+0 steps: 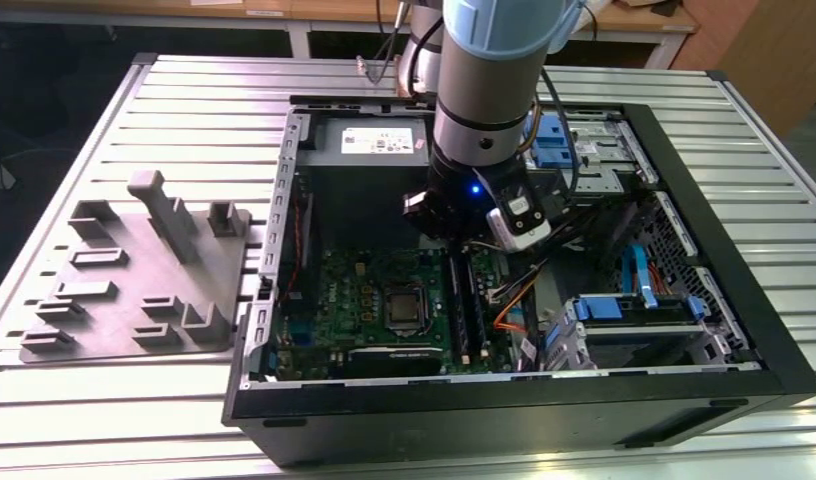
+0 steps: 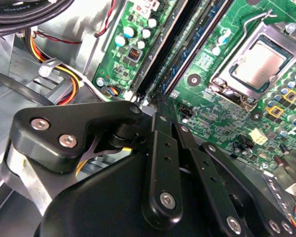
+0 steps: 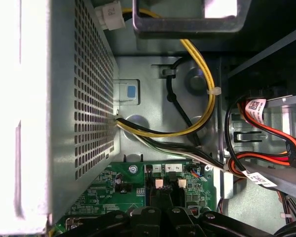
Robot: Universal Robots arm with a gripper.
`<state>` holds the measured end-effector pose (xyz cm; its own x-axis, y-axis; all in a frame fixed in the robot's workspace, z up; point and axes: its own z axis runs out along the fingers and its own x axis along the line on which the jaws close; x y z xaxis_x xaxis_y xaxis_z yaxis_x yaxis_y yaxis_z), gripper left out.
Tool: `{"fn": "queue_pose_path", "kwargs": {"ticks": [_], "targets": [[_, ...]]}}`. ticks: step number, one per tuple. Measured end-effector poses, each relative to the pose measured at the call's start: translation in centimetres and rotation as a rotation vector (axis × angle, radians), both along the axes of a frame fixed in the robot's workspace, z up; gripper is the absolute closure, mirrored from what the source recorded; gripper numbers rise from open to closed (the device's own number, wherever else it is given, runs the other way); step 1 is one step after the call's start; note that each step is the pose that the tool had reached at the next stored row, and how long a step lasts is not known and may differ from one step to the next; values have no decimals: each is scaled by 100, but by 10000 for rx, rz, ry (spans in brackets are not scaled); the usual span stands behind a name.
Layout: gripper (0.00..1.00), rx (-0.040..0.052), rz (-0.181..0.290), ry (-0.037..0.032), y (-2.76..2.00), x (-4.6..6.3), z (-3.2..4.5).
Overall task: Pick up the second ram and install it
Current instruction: 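Press down the second ram until it locks into place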
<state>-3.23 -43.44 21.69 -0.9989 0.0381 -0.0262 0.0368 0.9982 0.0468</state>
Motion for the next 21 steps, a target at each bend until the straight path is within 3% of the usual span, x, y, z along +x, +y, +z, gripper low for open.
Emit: {"fn": "queue_pose_path", "kwargs": {"ticks": [12,21], "targets": [[90,-2,0,0,0,0,7],[90,2,0,-1,0,0,138]]}}
